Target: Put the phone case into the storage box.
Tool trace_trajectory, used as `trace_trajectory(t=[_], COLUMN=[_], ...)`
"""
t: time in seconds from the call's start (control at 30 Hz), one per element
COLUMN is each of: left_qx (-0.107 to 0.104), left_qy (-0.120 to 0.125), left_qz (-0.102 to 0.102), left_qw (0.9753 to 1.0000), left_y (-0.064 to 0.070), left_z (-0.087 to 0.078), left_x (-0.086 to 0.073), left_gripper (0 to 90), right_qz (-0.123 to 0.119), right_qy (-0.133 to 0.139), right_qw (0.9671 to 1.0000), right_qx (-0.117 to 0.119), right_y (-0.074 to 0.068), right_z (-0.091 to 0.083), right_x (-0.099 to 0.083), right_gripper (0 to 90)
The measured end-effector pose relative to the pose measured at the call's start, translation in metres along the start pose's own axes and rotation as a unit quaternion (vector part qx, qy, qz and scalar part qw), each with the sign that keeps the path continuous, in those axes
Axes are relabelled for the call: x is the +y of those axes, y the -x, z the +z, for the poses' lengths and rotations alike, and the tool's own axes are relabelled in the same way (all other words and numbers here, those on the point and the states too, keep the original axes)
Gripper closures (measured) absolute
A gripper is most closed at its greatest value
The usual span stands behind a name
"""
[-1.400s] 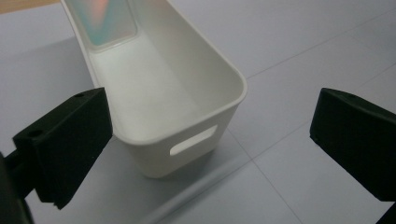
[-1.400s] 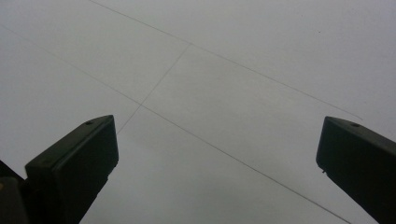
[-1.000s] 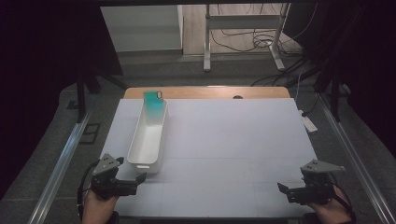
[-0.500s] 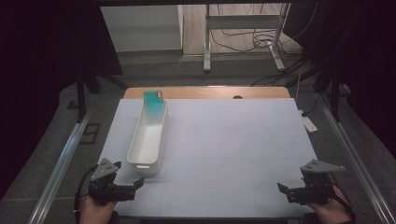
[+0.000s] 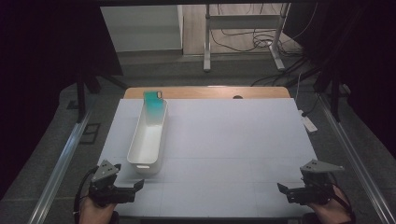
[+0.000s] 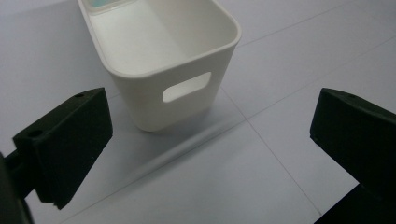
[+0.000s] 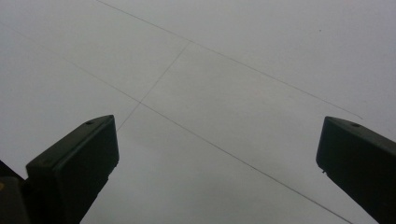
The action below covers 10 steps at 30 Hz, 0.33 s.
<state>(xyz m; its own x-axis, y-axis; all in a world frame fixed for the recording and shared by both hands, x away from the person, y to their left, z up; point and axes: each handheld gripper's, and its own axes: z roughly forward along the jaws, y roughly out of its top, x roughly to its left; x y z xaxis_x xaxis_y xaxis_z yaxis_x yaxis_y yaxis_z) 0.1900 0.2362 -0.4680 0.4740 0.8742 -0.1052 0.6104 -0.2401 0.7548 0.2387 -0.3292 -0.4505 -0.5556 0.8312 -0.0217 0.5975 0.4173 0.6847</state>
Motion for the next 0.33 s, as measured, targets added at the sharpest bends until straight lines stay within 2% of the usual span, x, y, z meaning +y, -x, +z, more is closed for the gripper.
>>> trace_trajectory(t=[0.33], left_qx=[0.000], left_qy=[-0.011], left_qz=[-0.001], left_qw=[0.9999], left_y=[0.0002], left_z=[0.0029], left_x=[0.0015], left_gripper=[0.3], right_qz=[-0.003], right_qy=[-0.003], right_qw=[1.0000], right_qx=[-0.001], right_y=[-0.0002], right_z=[0.0007], right_x=[-0.0001], right_gripper=[0.0])
